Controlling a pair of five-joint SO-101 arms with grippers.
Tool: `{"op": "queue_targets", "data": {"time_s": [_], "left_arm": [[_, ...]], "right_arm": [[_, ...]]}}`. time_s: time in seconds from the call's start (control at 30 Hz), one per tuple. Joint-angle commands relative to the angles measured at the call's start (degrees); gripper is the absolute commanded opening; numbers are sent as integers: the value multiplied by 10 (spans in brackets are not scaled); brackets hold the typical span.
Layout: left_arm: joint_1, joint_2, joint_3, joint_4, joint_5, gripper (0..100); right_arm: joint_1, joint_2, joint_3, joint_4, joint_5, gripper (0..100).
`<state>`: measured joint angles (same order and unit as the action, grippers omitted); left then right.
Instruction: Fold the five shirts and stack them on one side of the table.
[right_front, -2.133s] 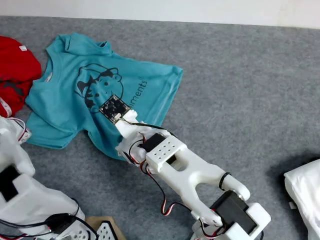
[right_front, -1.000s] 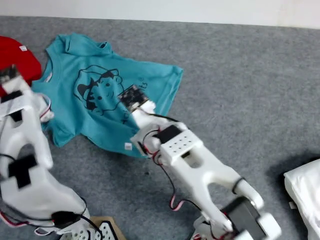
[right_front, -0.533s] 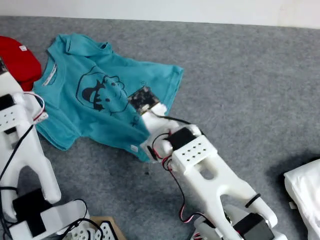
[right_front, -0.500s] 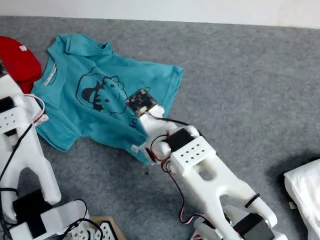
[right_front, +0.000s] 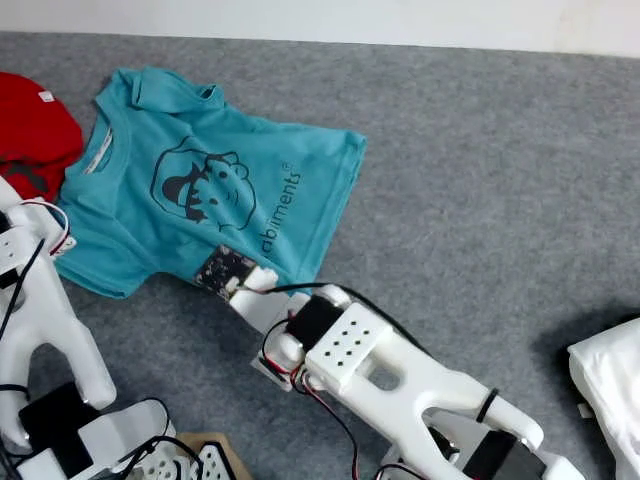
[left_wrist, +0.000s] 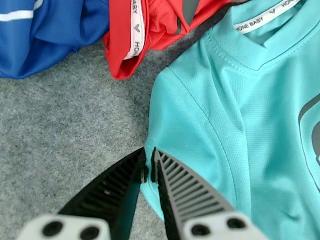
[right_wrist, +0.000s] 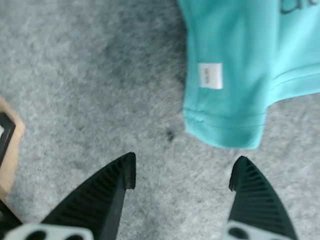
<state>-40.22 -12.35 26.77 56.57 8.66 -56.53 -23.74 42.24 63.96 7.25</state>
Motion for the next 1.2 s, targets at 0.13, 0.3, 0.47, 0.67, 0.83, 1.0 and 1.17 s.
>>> {"op": "queue_targets", "data": {"time_s": [0.13,0.3,0.47,0.67,0.83,1.0,1.17], "left_arm": [[-4,-22,0,-10,-1,6],[-4,-21,6,-11,-1,6],[-3,-21,17,-11,-1,6],[-3,-21,18,-11,-1,6],[-4,-21,18,-10,-1,6],[-5,-21,20,-10,-1,6],[-2,-21,28,-11,-1,6]], "right_arm": [[4,-16,58,-140,41,300],[43,-15,66,-180,56,300],[58,-15,69,-195,57,300],[61,-10,75,-195,57,287],[61,47,70,-208,71,187],[77,93,39,-211,84,183],[102,120,18,-211,84,180]]}}
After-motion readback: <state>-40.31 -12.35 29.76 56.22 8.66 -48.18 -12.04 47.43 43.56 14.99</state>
